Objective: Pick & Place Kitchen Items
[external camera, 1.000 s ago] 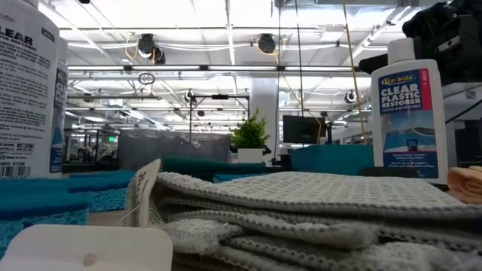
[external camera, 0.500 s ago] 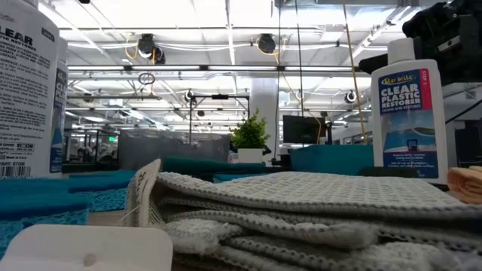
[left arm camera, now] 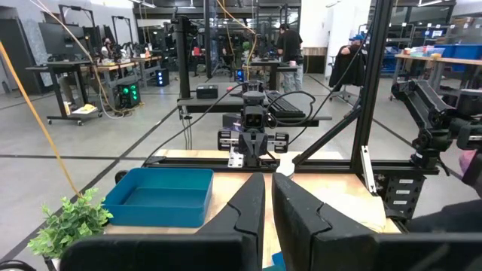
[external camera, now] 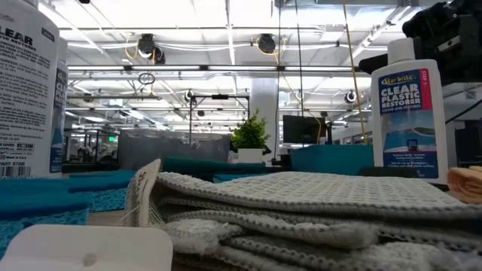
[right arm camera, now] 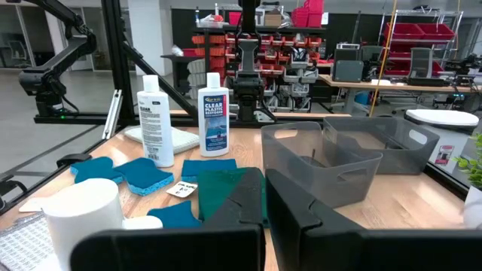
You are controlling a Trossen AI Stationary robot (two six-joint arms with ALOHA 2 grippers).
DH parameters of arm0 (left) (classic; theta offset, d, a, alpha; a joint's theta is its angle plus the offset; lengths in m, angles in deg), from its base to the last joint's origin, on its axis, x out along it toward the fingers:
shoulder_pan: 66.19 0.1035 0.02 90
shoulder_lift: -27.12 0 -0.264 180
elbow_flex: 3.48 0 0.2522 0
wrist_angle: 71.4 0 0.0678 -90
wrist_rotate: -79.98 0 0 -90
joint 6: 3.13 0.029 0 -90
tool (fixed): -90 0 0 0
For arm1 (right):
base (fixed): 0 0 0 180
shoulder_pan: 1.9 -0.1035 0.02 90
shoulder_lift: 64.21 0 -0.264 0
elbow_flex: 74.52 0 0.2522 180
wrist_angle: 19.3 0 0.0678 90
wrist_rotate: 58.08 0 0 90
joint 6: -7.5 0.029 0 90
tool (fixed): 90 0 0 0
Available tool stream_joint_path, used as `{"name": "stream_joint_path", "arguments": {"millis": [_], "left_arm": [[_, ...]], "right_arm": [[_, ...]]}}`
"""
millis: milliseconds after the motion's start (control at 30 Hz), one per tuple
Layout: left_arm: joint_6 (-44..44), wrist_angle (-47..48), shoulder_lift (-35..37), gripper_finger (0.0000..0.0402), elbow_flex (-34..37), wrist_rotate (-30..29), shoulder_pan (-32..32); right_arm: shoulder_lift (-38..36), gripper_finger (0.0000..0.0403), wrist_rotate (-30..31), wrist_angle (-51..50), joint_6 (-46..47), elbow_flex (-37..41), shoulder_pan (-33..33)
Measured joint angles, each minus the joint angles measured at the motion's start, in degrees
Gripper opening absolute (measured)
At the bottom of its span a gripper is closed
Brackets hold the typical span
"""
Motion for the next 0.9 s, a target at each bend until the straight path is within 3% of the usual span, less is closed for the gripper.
{"name": "stream_joint_path", "arguments": {"millis": [633, 733, 900], "left_arm": [[0.09, 0.0, 0.02, 0.0035, 0.0, 0.0, 0.02], [5.5, -1.45, 0.0, 0.0035, 0.02, -0.58, 0.02], [6.14, -1.71, -0.37, 0.0035, 1.44, 1.58, 0.02]], "right_arm": [[0.0, 0.0, -0.01, 0.0, 0.01, 0.02, 0.0], [-0.01, 0.0, -0.01, 0.0, 0.01, 0.0, 0.02], [0.01, 0.0, -0.01, -0.02, 0.02, 0.0, 0.02]]}}
